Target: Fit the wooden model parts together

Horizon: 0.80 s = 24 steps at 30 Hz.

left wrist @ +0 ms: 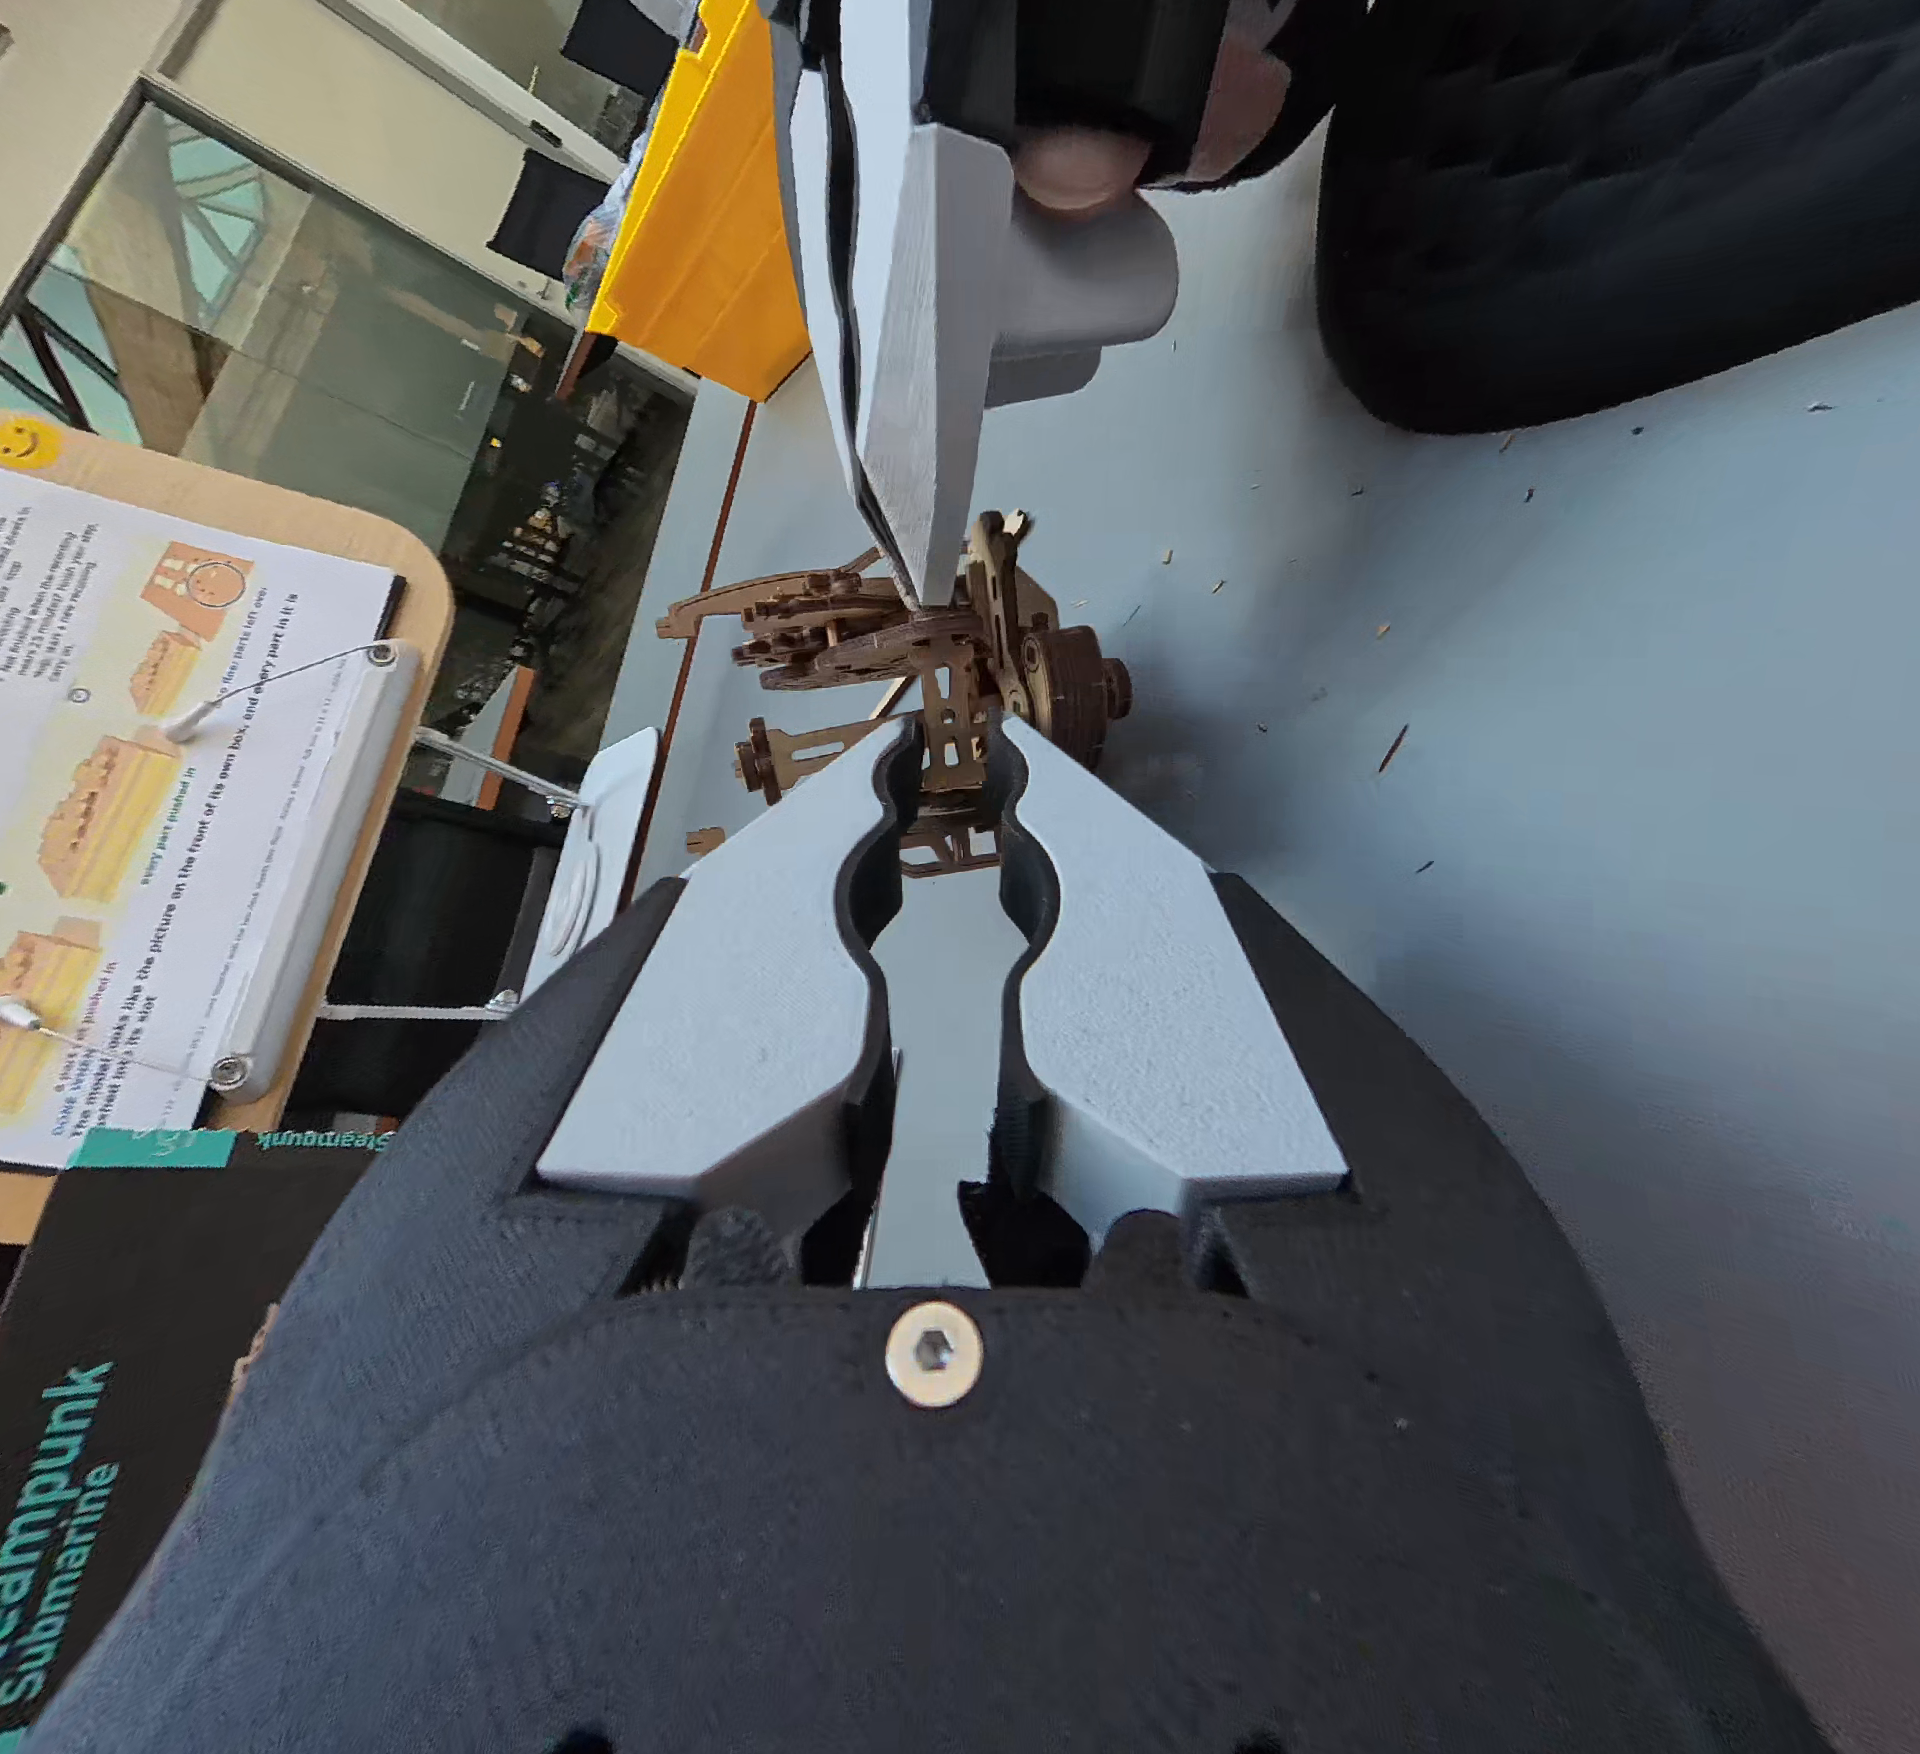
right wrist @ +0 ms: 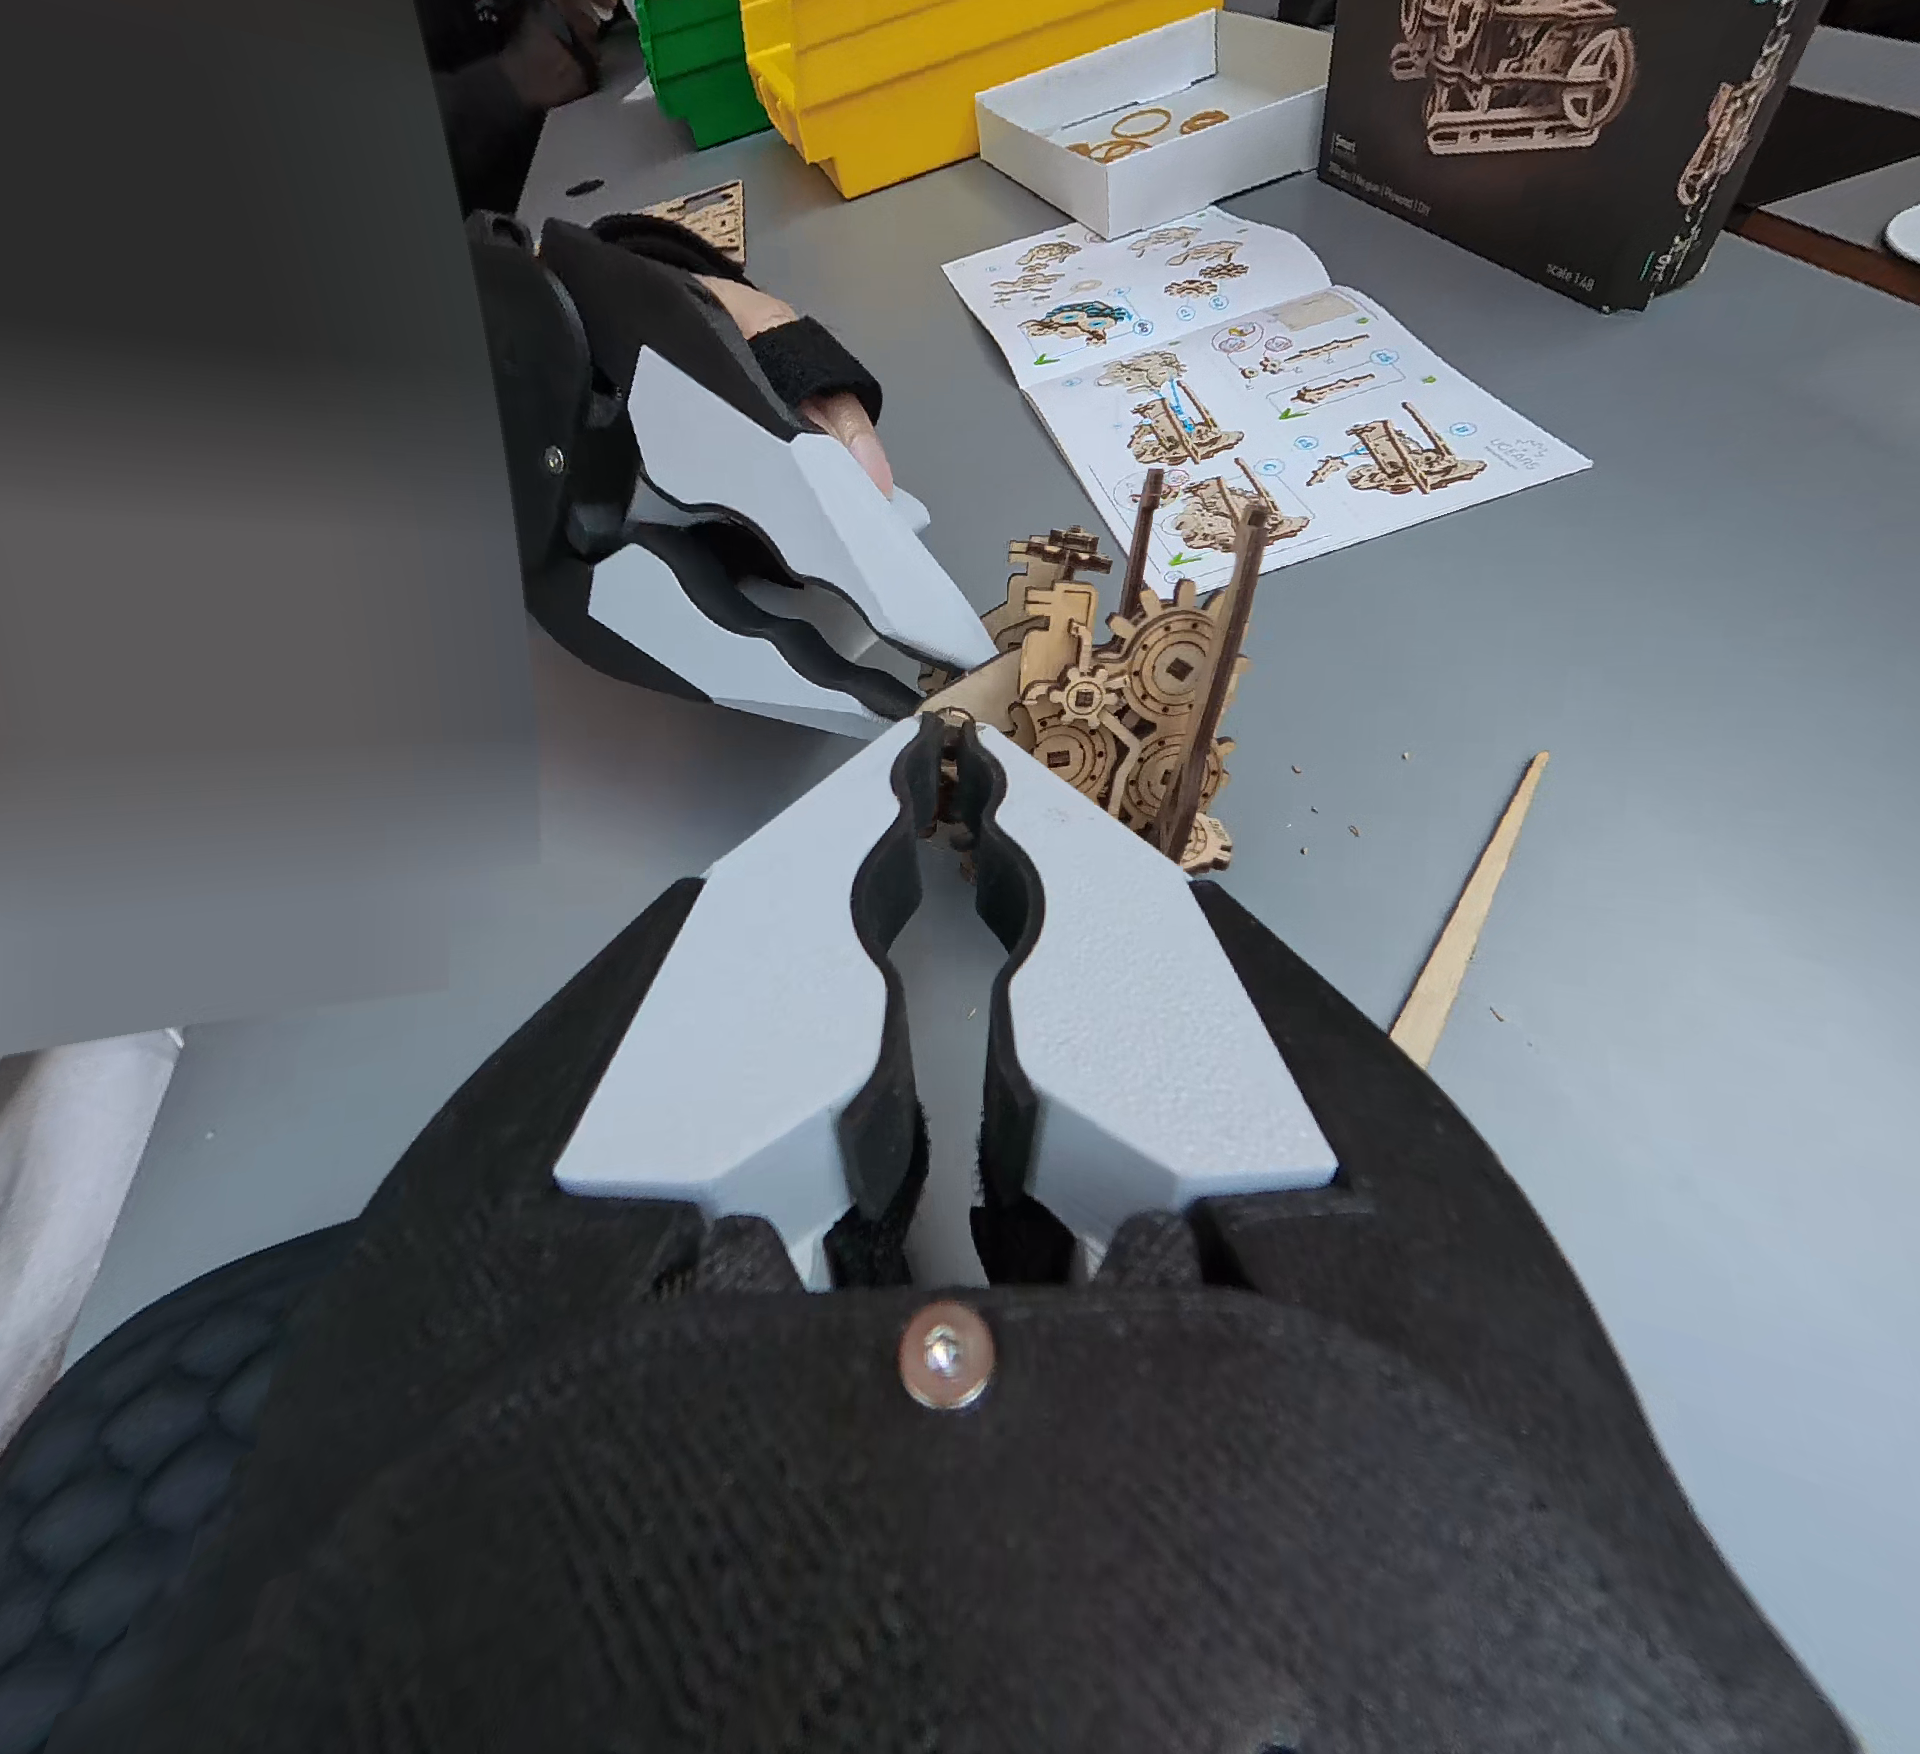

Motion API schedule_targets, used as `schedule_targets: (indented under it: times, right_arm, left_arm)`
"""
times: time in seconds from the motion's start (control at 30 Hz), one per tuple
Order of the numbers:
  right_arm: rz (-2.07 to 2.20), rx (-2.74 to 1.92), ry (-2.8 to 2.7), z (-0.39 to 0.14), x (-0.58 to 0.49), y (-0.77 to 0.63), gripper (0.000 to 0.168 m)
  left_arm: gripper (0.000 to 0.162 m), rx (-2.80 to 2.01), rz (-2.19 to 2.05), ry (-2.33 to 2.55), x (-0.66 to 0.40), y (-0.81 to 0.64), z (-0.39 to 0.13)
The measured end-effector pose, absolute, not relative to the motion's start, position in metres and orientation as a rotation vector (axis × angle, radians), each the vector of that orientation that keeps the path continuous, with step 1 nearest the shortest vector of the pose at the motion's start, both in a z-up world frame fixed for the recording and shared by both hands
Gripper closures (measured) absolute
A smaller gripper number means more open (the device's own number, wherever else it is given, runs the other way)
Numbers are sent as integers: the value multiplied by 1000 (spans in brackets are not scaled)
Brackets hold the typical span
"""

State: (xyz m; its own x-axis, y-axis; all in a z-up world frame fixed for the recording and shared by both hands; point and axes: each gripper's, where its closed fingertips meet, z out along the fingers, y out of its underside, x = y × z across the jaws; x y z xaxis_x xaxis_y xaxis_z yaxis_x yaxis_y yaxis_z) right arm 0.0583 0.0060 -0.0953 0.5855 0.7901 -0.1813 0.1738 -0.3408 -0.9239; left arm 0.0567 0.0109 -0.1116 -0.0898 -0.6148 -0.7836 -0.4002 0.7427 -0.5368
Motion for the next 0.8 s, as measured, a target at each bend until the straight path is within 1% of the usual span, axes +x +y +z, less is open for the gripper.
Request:
schedule_targets:
  times: [0.23, 0.8]
  right_arm:
    - [949, -1884, -630, -90, 60, 7, 167]
    - [900, -1903, -626, -94, 58, 8, 168]
  left_arm:
    - [156, -790, -160, 1653, 61, 13, -106]
    - [158, -847, -99, 1683, 60, 15, -108]
